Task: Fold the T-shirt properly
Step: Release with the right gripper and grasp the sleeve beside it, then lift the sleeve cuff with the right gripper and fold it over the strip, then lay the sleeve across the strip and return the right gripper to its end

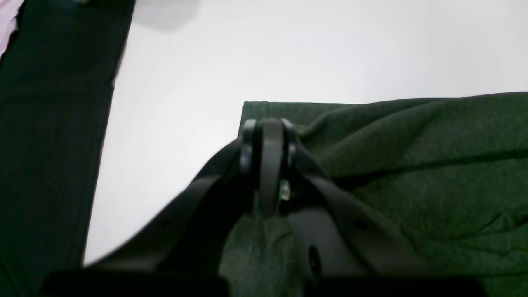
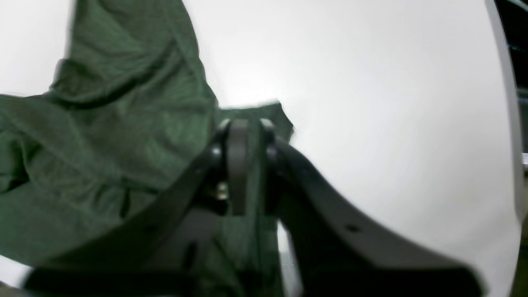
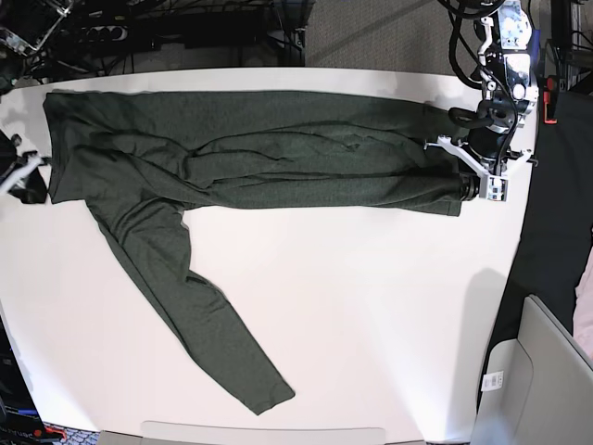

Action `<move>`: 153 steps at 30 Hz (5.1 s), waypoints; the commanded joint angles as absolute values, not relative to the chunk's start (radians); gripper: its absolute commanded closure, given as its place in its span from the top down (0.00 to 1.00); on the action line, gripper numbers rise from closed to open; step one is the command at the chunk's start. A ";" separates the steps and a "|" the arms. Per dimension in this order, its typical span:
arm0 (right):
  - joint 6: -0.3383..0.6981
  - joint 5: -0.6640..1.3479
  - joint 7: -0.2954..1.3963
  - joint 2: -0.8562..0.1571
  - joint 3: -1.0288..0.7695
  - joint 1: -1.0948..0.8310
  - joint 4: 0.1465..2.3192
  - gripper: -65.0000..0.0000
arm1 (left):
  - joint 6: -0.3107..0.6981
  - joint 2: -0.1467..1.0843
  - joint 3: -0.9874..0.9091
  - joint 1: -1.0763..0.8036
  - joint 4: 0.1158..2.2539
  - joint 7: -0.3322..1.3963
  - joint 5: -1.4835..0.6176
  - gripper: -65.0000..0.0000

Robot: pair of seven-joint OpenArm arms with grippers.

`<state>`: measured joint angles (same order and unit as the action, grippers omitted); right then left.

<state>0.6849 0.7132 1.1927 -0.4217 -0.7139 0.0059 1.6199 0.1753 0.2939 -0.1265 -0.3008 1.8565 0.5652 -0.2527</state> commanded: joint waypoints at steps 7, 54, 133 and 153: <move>0.688 0.446 1.181 -0.315 -0.685 0.131 1.632 0.47 | 0.173 0.269 -0.133 -0.295 1.874 0.539 -0.255 0.10; 0.698 1.122 1.325 -0.297 -0.429 -0.024 1.675 0.01 | 0.173 0.268 -0.133 -0.297 1.845 0.539 -0.255 0.14; 0.698 0.050 0.837 -0.033 -0.298 0.545 0.934 0.38 | 0.173 0.268 -0.131 -0.298 1.845 0.539 -0.254 0.14; 0.698 0.544 1.118 0.035 -0.067 0.441 1.205 0.01 | 0.173 0.268 -0.134 -0.300 1.845 0.539 -0.254 0.14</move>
<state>0.6884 0.5316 1.1309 0.0261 -0.0666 0.4103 1.1896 0.1753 0.2577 -0.1265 -0.3046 1.8275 0.5648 -0.2497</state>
